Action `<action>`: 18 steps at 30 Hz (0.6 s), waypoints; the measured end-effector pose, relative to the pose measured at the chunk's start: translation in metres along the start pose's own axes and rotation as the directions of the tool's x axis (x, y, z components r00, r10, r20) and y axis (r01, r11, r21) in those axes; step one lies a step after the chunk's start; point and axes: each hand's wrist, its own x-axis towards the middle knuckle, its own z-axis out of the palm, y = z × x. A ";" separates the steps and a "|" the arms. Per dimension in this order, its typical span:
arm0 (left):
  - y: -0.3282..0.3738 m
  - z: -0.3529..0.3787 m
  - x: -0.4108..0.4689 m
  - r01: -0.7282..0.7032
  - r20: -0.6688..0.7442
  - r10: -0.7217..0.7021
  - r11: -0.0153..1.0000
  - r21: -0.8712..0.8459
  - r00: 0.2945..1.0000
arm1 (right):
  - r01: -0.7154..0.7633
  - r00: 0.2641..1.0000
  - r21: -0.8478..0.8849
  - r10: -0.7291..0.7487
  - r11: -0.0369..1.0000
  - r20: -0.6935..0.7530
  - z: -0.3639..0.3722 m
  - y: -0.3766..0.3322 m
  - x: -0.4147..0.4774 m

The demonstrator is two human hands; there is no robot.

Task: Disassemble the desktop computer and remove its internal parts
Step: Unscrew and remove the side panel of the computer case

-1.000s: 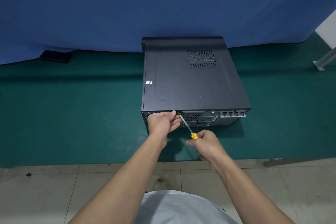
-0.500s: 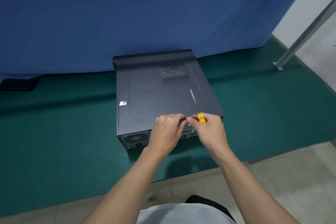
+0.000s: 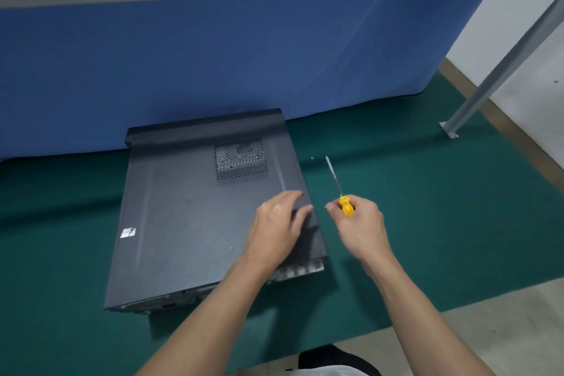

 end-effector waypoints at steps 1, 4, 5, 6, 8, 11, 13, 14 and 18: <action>-0.004 0.006 0.011 0.072 -0.011 -0.071 0.997 0.023 0.997 | 0.004 1.000 -0.021 -0.004 1.000 0.007 -0.004 0.004 0.021; -0.022 0.020 0.040 0.268 0.014 -0.274 0.951 0.153 0.962 | 0.006 0.999 -0.133 0.000 0.991 0.048 -0.005 0.019 0.083; -0.029 0.024 0.046 0.317 0.019 -0.329 0.923 0.218 0.944 | 0.004 0.998 -0.176 0.006 0.984 0.060 -0.003 0.023 0.102; -0.036 0.027 0.050 0.349 0.015 -0.369 0.892 0.287 0.929 | 0.000 0.997 -0.217 0.016 0.976 0.074 0.000 0.027 0.121; -0.044 0.035 0.054 0.367 -0.012 -0.400 0.829 0.421 0.917 | -0.004 0.993 -0.298 0.039 0.955 0.112 0.008 0.033 0.155; -0.045 0.041 0.056 0.370 -0.053 -0.399 0.781 0.504 0.915 | 0.015 0.984 -0.401 0.058 0.916 0.170 0.030 0.038 0.198; -0.044 0.042 0.056 0.385 -0.055 -0.415 0.774 0.502 0.908 | 0.017 0.979 -0.437 0.074 0.899 0.190 0.049 0.039 0.219; -0.045 0.042 0.056 0.389 -0.054 -0.421 0.774 0.499 0.906 | 0.009 0.977 -0.440 0.087 0.898 0.197 0.059 0.038 0.229; -0.043 0.041 0.057 0.407 -0.063 -0.436 0.767 0.496 0.898 | -0.052 0.970 -0.427 0.147 0.903 0.193 0.097 0.033 0.259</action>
